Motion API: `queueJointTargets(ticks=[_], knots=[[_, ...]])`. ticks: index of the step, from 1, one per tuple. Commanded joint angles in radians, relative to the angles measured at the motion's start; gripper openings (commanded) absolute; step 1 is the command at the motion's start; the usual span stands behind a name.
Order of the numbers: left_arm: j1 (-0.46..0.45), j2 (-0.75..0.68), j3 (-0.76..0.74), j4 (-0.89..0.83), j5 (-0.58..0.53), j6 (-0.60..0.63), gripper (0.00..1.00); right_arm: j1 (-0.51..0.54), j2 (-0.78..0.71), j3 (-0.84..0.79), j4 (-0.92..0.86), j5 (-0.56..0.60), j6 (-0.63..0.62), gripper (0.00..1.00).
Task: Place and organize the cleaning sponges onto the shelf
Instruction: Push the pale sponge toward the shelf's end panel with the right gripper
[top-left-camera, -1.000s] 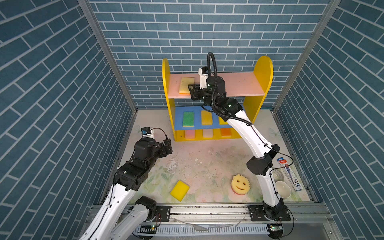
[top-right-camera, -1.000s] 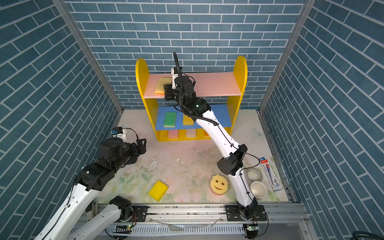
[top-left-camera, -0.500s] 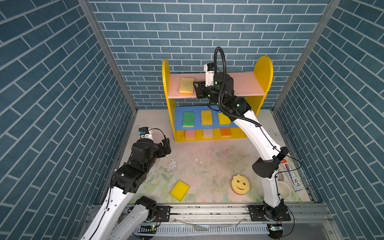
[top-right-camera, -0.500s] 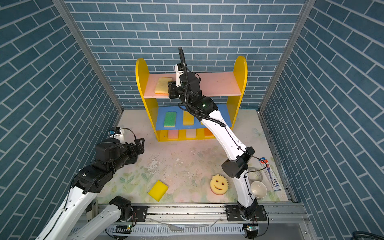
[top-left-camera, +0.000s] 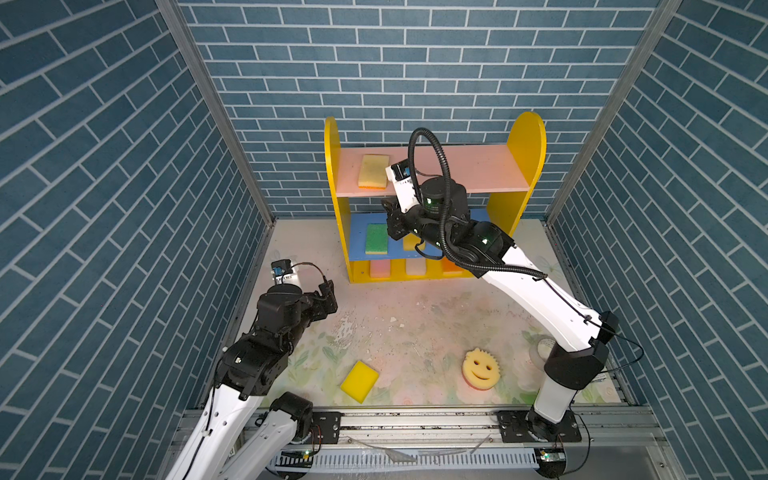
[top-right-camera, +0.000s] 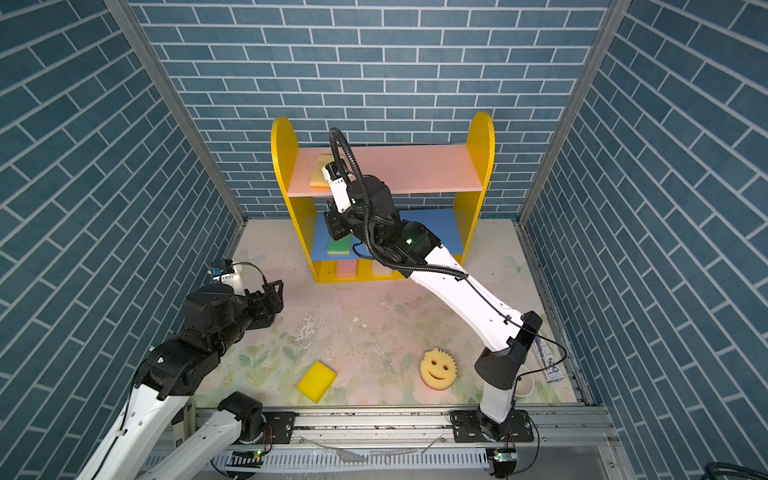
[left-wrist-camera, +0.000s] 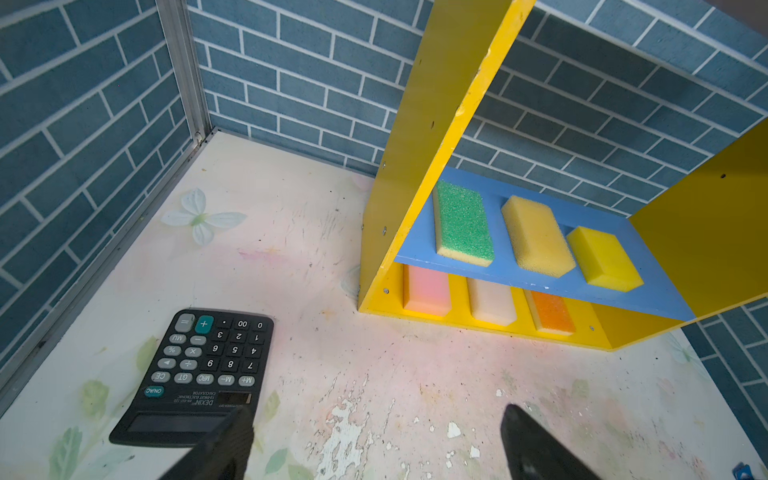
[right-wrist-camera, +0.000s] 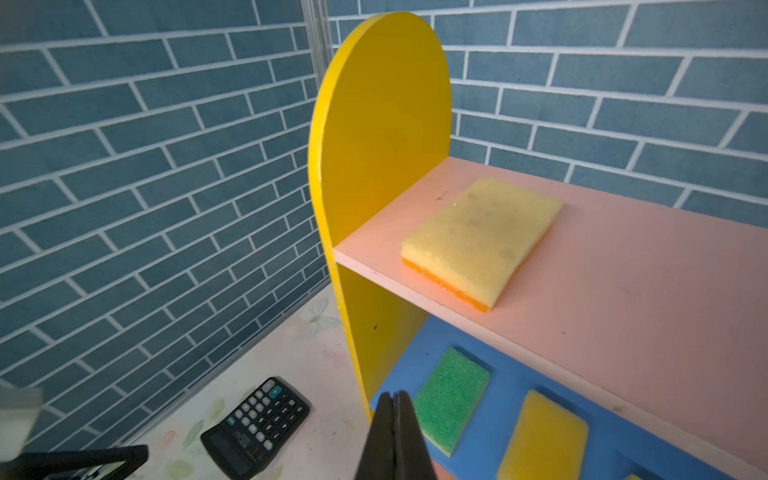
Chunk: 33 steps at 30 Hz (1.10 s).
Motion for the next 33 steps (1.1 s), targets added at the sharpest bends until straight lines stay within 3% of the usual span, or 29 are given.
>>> queueJointTargets(ticks=[1,13,25,33], knots=[[0.005,-0.014,-0.022,-0.003,0.010,-0.024,0.94,-0.011,0.057,0.089,-0.030,0.033,-0.042,0.00],[0.004,-0.019,-0.035,-0.014,-0.018,0.001,0.95,-0.085,0.251,0.351,-0.102,-0.019,0.017,0.00],[0.005,-0.020,-0.048,0.010,-0.019,0.004,0.95,-0.135,0.267,0.350,-0.105,-0.112,0.105,0.00],[0.004,-0.019,-0.047,0.008,-0.026,0.002,0.95,-0.140,0.205,0.296,-0.092,-0.096,0.108,0.00]])
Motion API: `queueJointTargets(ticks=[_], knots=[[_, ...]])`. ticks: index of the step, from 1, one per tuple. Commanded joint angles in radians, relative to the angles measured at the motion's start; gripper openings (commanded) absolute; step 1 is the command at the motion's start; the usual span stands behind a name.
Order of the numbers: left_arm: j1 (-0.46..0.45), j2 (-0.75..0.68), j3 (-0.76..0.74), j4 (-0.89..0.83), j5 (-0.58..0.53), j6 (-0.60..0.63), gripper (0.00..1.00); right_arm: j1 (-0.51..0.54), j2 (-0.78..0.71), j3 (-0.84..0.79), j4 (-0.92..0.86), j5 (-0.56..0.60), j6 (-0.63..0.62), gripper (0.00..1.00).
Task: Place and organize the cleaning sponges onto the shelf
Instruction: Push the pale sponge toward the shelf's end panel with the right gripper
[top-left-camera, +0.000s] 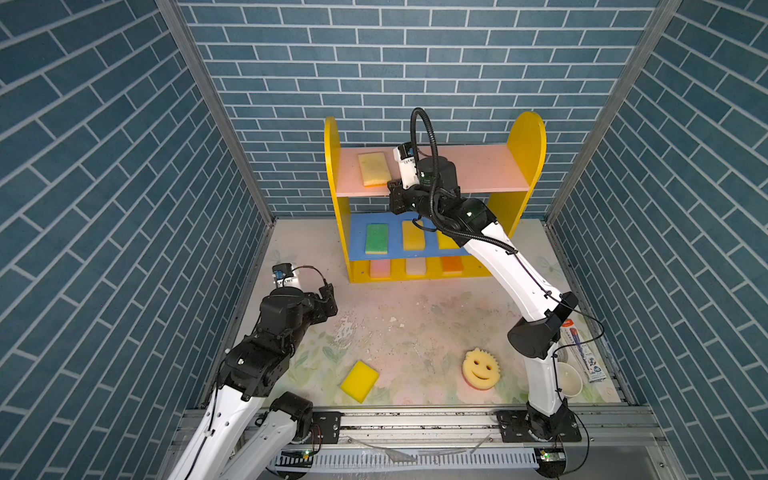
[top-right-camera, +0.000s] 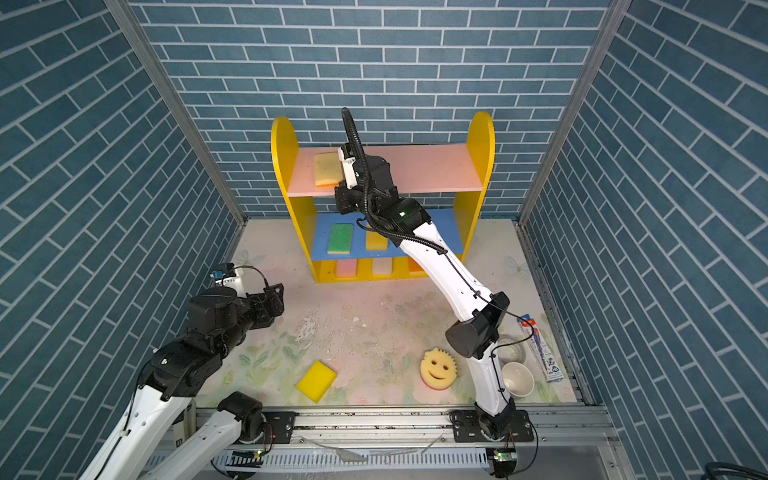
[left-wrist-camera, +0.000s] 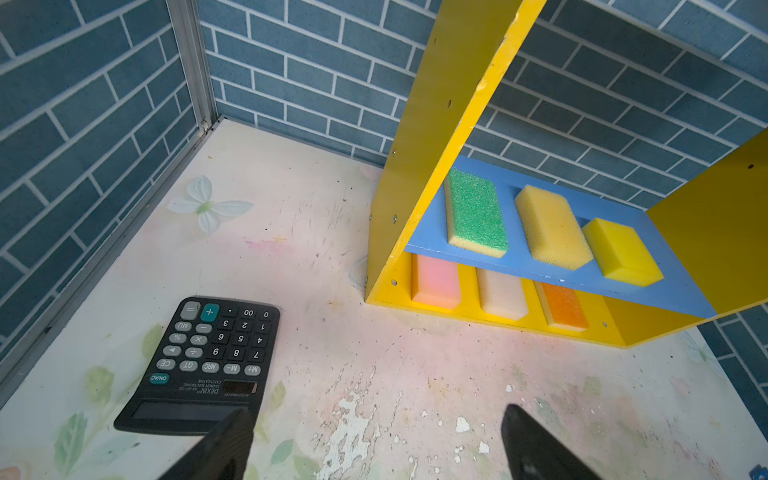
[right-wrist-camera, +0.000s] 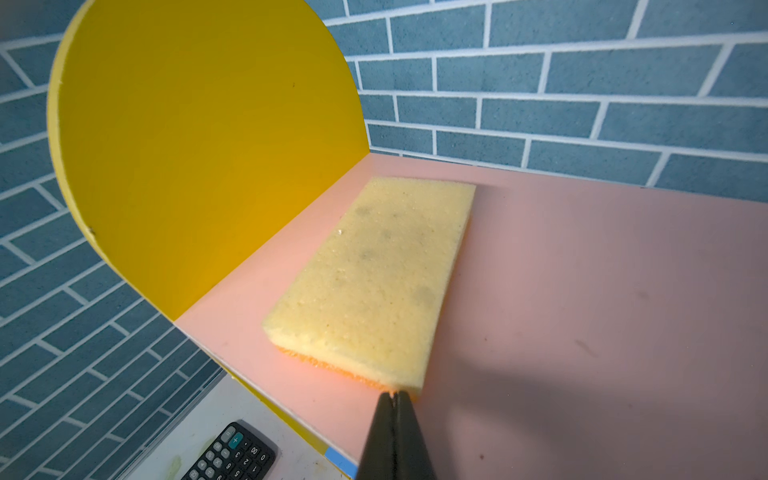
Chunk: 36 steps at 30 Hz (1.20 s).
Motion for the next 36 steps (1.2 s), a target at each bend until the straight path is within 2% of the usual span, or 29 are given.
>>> queueJointTargets(ticks=[1,7,13,20,36], knots=[[0.005,-0.006,-0.011,0.005,-0.013,0.009,0.95,-0.001,-0.059,-0.015,0.007,-0.009,0.022,0.00],[0.004,-0.006,-0.011,0.007,-0.012,0.009,0.95,-0.013,-0.087,-0.032,0.039,0.016,0.012,0.00],[0.005,-0.005,-0.015,0.005,-0.014,0.011,0.95,-0.051,-0.036,0.012,0.035,0.023,0.048,0.00],[0.005,-0.006,-0.012,-0.002,-0.022,0.015,0.95,-0.072,0.061,0.124,-0.008,-0.020,0.077,0.00],[0.005,-0.005,-0.018,0.008,-0.020,0.012,0.95,-0.072,0.103,0.140,-0.016,-0.143,0.139,0.00]])
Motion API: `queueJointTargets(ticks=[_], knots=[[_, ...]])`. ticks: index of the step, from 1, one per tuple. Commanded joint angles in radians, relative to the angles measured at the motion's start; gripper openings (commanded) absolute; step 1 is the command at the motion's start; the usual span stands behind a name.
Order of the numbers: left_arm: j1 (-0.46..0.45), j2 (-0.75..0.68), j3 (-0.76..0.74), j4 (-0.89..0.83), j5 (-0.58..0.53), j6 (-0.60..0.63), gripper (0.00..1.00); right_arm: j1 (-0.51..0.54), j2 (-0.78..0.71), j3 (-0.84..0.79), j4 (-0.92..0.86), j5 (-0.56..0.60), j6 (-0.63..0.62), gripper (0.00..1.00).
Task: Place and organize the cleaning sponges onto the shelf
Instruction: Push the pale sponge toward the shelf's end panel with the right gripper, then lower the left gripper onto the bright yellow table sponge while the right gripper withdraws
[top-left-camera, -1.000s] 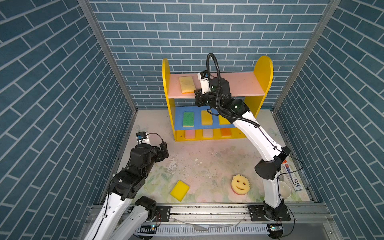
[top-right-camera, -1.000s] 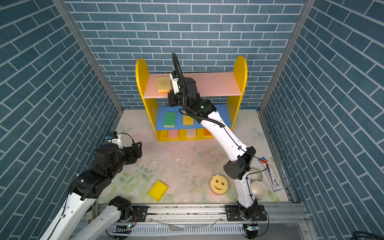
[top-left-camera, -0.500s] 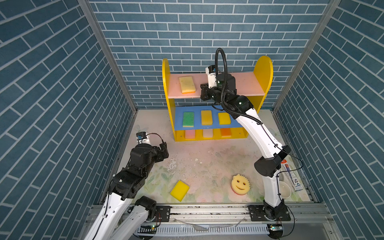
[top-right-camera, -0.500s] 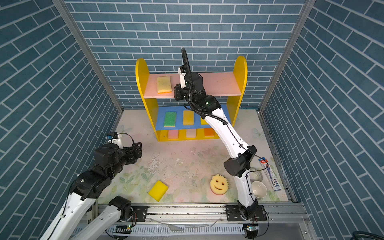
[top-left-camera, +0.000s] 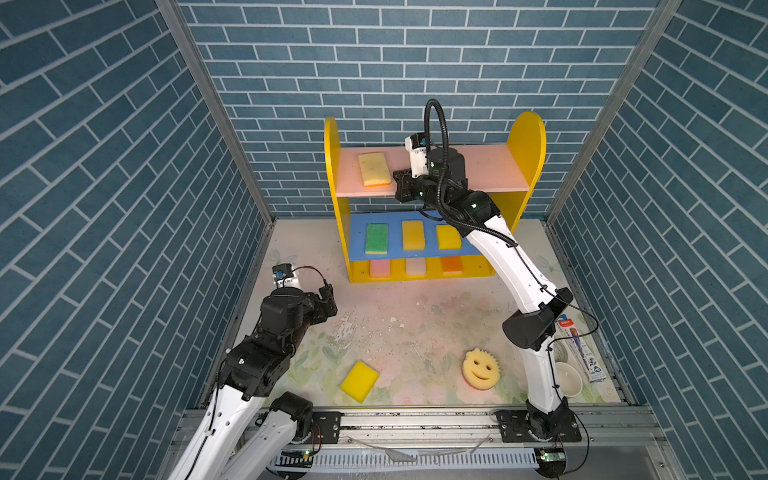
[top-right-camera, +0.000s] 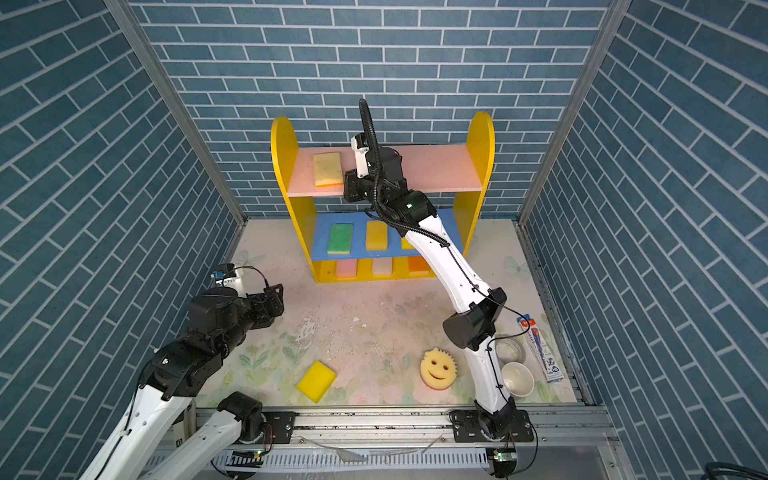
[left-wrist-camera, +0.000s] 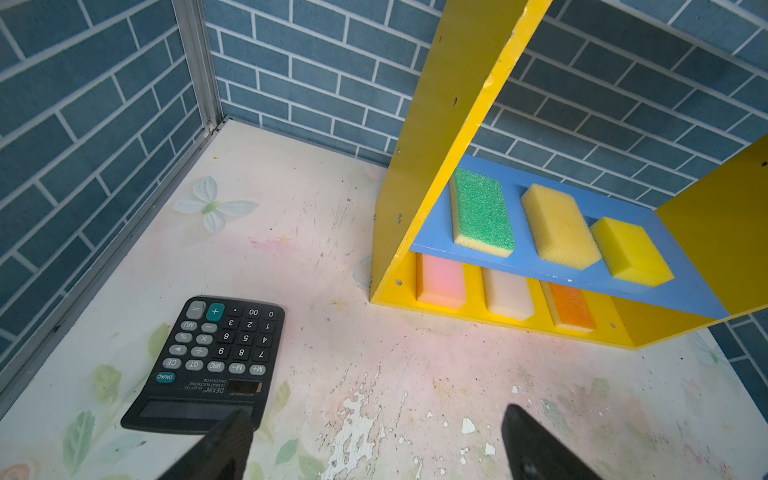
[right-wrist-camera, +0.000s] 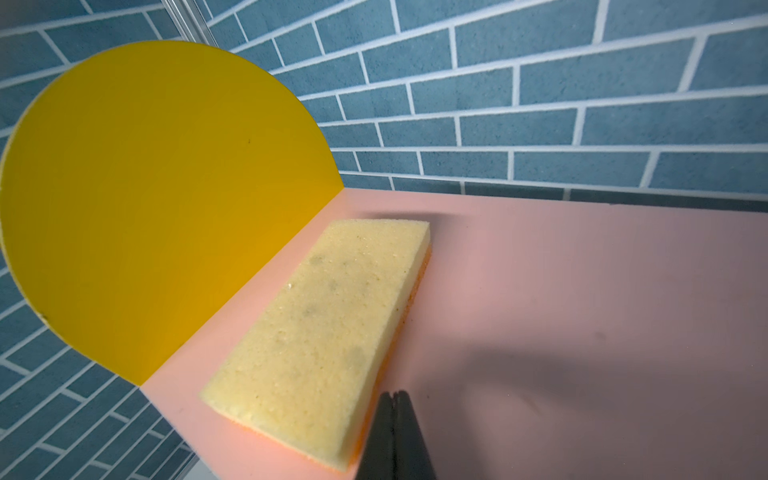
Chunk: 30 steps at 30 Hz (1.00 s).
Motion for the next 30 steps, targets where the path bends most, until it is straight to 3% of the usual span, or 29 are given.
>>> queueJointTargets(ticks=[1,9,22,30], knots=[[0.005,-0.005,-0.010,0.007,-0.008,0.007,0.95,0.004,0.029,0.038,-0.028,-0.046,0.038,0.00],[0.005,-0.003,-0.006,0.008,-0.006,0.007,0.95,0.010,0.037,0.037,-0.014,-0.108,0.036,0.00],[0.004,-0.002,-0.004,0.005,-0.007,0.007,0.95,0.013,0.023,0.026,-0.023,-0.057,0.025,0.00],[0.005,0.000,-0.023,-0.011,-0.013,0.010,0.96,0.016,-0.134,-0.168,0.041,-0.014,-0.006,0.00]])
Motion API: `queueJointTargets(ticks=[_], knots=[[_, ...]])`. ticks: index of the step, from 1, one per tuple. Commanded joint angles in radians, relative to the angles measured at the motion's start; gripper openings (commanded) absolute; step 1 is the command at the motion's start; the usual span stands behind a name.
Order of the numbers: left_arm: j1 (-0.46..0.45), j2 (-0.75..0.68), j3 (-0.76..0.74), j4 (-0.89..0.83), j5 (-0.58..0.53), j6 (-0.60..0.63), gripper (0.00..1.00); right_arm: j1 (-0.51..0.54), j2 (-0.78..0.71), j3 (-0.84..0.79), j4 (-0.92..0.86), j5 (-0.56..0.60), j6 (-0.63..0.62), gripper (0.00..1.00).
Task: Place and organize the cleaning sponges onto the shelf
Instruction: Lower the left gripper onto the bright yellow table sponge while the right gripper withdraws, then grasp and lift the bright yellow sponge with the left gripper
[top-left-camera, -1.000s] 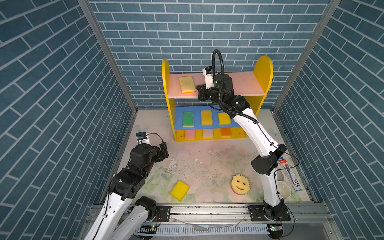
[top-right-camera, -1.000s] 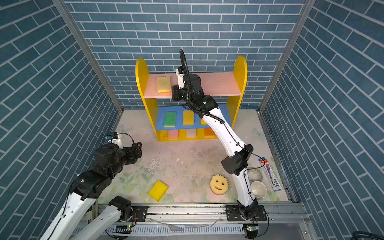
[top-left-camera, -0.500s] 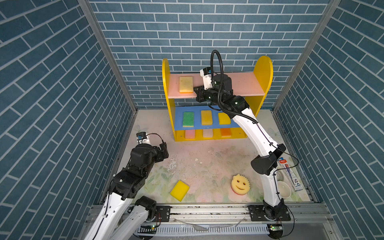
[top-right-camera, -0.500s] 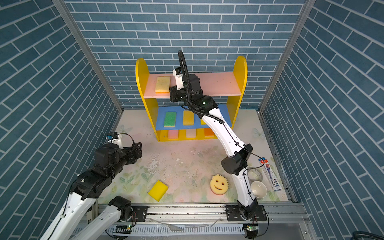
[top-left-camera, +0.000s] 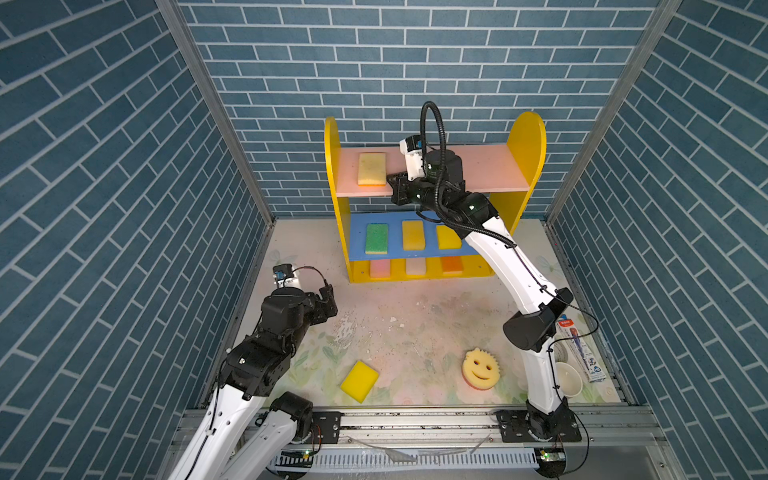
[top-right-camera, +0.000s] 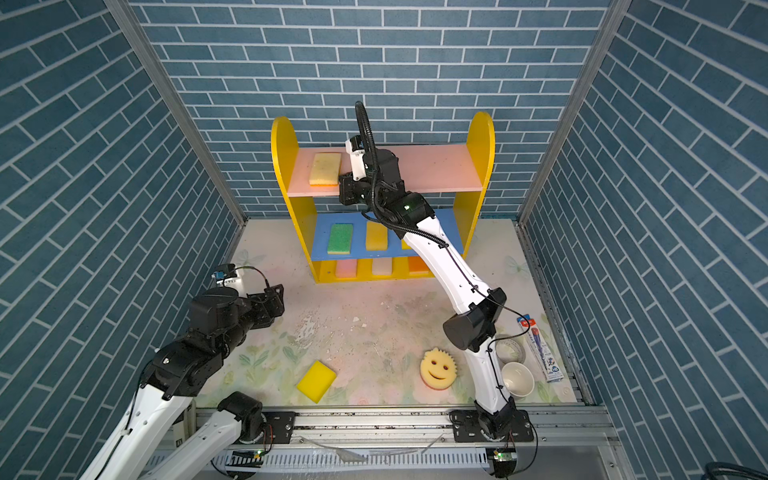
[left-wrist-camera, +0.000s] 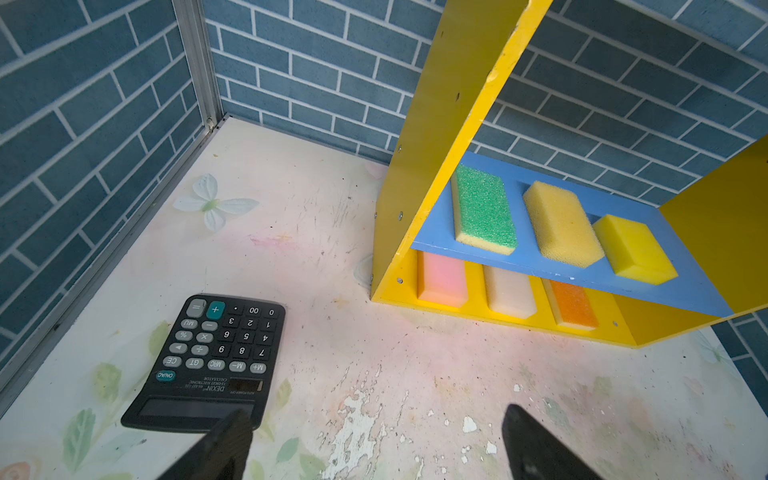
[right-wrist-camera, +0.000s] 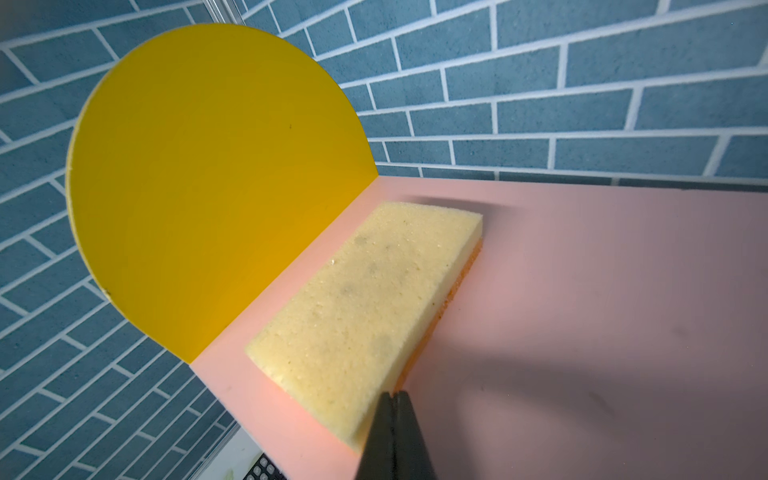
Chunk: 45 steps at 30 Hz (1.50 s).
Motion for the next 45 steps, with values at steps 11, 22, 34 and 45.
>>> queueJointTargets(ticks=[11,22,34,45], knots=[[0.005,0.117,-0.133,-0.120,0.219,-0.014,0.88,0.046,-0.399,-0.499,0.136,0.171,-0.086,0.00],[-0.066,-0.060,-0.443,0.028,0.465,-0.289,0.89,0.046,-0.474,-0.667,0.201,0.203,-0.056,0.00],[-0.131,0.020,-0.500,-0.023,0.531,-0.304,0.74,0.044,-0.463,-0.683,0.179,0.210,-0.035,0.00],[-0.141,0.263,-0.495,0.098,0.577,-0.274,0.37,0.041,-0.453,-0.687,0.178,0.227,-0.032,0.01]])
